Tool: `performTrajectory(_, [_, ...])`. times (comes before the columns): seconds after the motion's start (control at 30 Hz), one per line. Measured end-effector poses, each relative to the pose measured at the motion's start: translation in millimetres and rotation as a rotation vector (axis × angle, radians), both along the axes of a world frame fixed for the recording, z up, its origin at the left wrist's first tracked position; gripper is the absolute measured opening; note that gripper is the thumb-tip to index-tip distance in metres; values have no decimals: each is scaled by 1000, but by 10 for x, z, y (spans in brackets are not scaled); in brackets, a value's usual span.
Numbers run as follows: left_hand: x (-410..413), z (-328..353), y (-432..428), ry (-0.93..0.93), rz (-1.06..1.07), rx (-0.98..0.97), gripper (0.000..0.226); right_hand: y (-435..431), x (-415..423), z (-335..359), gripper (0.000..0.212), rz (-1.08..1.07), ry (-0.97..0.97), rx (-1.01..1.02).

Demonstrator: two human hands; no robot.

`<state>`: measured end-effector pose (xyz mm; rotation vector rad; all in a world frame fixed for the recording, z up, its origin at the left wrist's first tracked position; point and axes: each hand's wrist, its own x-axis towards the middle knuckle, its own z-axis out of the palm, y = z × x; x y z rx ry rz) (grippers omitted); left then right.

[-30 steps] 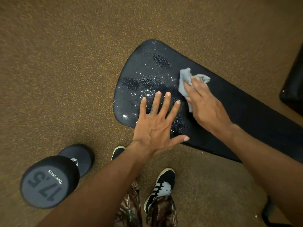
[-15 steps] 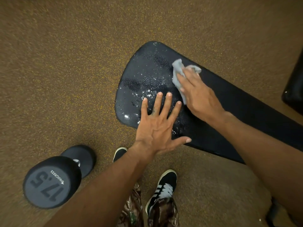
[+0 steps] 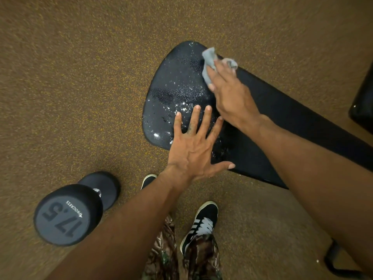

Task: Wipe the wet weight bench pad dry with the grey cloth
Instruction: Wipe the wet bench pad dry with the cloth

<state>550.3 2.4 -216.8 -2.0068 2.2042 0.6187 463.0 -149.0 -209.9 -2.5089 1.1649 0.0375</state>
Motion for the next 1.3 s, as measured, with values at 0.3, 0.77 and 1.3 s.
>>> performTrajectory(0.3, [-2,-5,5,9,9,-8,114,-235,-244,35,48,19,87,-40])
performTrajectory(0.77, [15,5,-8,17,3,10,116,-269,-460,191,51,212,190,-38])
performTrajectory(1.3, [8,-6,7,20,13,-1,119,-274,-140,80,48,305,115,-33])
